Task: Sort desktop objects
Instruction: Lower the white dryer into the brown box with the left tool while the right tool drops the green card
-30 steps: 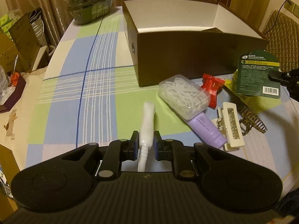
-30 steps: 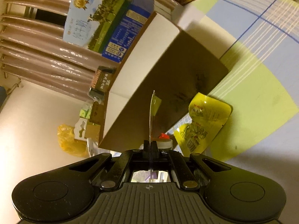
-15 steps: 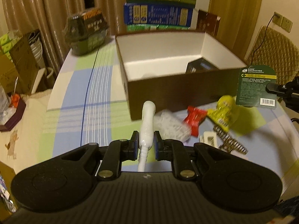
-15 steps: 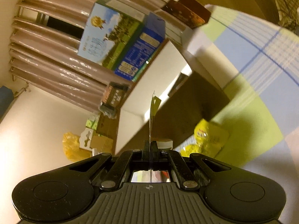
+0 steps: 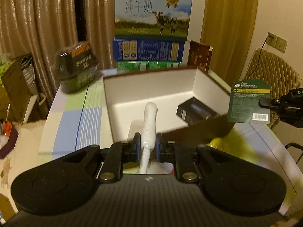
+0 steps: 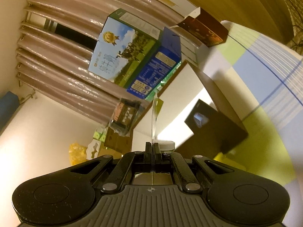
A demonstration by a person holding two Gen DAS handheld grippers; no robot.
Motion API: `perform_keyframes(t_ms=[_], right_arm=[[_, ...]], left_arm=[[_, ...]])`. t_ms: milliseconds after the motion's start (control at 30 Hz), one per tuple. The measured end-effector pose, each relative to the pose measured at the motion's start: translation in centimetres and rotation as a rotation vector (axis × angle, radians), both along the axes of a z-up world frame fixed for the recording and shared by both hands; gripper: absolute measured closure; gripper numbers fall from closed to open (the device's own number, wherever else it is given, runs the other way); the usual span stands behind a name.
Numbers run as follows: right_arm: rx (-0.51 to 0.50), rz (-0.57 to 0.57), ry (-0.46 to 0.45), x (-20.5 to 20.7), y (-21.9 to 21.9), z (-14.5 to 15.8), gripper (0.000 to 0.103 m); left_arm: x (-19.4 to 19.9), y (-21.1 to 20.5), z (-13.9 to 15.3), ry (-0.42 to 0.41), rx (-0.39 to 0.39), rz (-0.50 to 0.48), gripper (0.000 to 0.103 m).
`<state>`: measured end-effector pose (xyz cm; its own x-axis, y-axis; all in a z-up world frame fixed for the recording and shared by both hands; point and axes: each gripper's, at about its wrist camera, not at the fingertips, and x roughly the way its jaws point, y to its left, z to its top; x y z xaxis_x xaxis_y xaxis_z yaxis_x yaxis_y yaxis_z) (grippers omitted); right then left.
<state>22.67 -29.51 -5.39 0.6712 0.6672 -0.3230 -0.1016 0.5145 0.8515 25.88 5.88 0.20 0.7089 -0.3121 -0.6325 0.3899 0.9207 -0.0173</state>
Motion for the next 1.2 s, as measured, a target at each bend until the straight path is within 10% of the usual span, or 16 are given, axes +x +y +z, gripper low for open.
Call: perform_keyframes(t_ms=[433,1200], right_arm=[[-0.105,0.067,-0.013,7.6,4.2,0.6,0.103],[-0.564,0.299,0.027,16.0,12.6,-3.6,0.103]], left_arm=[[8.4,-3.7,1.1,-0.033,-0.006,-0.005,0.091],[17.3,-7.5,-5.8,0.169,0.003,0.06,0.091]])
